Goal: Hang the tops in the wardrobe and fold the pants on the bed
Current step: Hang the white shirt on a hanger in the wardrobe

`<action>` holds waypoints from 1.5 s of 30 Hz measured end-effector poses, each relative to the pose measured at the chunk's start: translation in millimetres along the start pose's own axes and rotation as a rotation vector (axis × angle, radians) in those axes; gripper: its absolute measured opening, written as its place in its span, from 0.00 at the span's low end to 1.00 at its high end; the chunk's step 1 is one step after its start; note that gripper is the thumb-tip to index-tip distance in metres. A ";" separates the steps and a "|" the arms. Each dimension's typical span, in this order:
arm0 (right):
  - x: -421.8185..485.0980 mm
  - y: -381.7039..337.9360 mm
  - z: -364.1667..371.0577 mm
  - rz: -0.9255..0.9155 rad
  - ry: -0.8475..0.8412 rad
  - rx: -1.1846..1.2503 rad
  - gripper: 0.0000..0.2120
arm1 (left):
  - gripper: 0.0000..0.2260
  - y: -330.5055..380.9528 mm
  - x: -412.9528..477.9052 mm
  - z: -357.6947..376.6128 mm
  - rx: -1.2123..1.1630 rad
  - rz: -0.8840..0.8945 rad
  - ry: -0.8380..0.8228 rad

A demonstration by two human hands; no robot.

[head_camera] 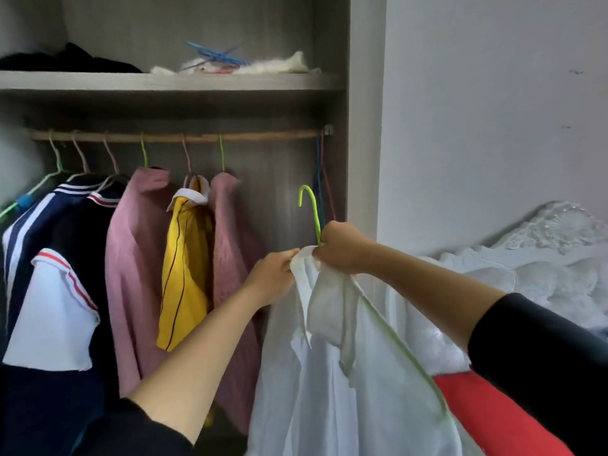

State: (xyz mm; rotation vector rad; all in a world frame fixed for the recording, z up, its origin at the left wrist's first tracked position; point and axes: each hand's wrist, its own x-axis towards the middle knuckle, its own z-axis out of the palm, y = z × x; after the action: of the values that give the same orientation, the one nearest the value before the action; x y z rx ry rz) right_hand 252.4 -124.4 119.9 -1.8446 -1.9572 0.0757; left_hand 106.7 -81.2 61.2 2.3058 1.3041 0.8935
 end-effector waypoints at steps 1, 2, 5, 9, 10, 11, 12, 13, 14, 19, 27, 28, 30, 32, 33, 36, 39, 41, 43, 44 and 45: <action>14.3 -4.9 2.3 -0.004 0.018 0.011 0.15 | 0.20 -9.5 11.6 -6.6 0.029 -0.011 0.037; 27.8 -10.0 3.9 -0.010 0.031 0.022 0.16 | 0.17 -19.9 23.3 -12.8 0.033 -0.014 0.069; 66.5 -26.0 7.0 -0.029 0.063 0.021 0.16 | 0.14 -46.2 56.8 -32.3 0.004 0.019 0.127; 118.7 -42.1 10.2 0.006 0.086 0.026 0.14 | 0.15 -64.8 106.0 -58.7 0.086 0.065 0.200; 132.4 -45.8 11.8 0.029 0.093 0.027 0.13 | 0.15 -67.9 119.2 -64.8 0.131 0.066 0.227; 145.2 -49.7 13.5 0.042 0.107 0.024 0.11 | 0.15 -70.8 132.2 -70.7 0.177 0.069 0.254; 158.2 -52.7 15.6 0.051 0.123 0.020 0.08 | 0.16 -73.7 144.9 -76.3 0.221 0.076 0.281; 170.4 -56.0 17.5 0.051 0.148 0.017 0.05 | 0.17 -76.8 157.6 -82.0 0.262 0.082 0.304; 182.9 -58.3 19.1 0.052 0.175 0.023 0.05 | 0.18 -80.7 170.8 -88.1 0.300 0.082 0.321; 241.3 -67.5 14.5 0.078 0.266 0.041 0.08 | 0.30 -101.8 235.0 -124.0 0.509 0.129 0.412; 324.2 -81.7 8.5 0.099 0.362 0.028 0.09 | 0.41 -121.2 307.3 -161.8 0.668 0.181 0.470; 332.5 -83.1 9.1 0.104 0.369 0.025 0.09 | 0.41 -123.3 311.1 -162.2 0.674 0.197 0.482; 347.1 -84.6 10.2 0.117 0.380 0.026 0.10 | 0.40 -128.3 315.3 -160.2 0.679 0.244 0.527; 357.8 -85.0 12.3 0.128 0.386 0.038 0.12 | 0.39 -133.4 316.8 -158.2 0.689 0.275 0.564; 361.6 -84.7 13.9 0.136 0.388 0.043 0.13 | 0.39 -135.3 316.9 -157.8 0.695 0.282 0.573; 370.5 -81.4 19.9 0.162 0.378 0.028 0.16 | 0.39 -135.7 316.4 -158.8 0.708 0.293 0.579; 376.4 -77.0 29.0 0.180 0.347 0.010 0.15 | 0.37 -132.9 315.5 -160.5 0.717 0.301 0.592; 379.7 -75.6 37.2 0.176 0.335 0.032 0.14 | 0.37 -130.7 314.8 -161.6 0.709 0.305 0.587; 383.2 -76.1 44.5 0.170 0.333 0.056 0.12 | 0.37 -128.6 314.1 -162.7 0.692 0.305 0.584; 385.0 -76.4 47.1 0.169 0.330 0.061 0.12 | 0.36 -127.6 314.2 -163.1 0.688 0.302 0.583; 386.4 -76.5 48.9 0.167 0.324 0.064 0.12 | 0.37 -127.0 314.5 -163.6 0.694 0.298 0.580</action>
State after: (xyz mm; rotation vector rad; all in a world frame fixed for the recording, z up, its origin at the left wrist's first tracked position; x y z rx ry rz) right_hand 160.9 251.1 210.2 -1.8440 -1.5635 -0.1021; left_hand 35.5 251.9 221.5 2.9580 1.7370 1.4744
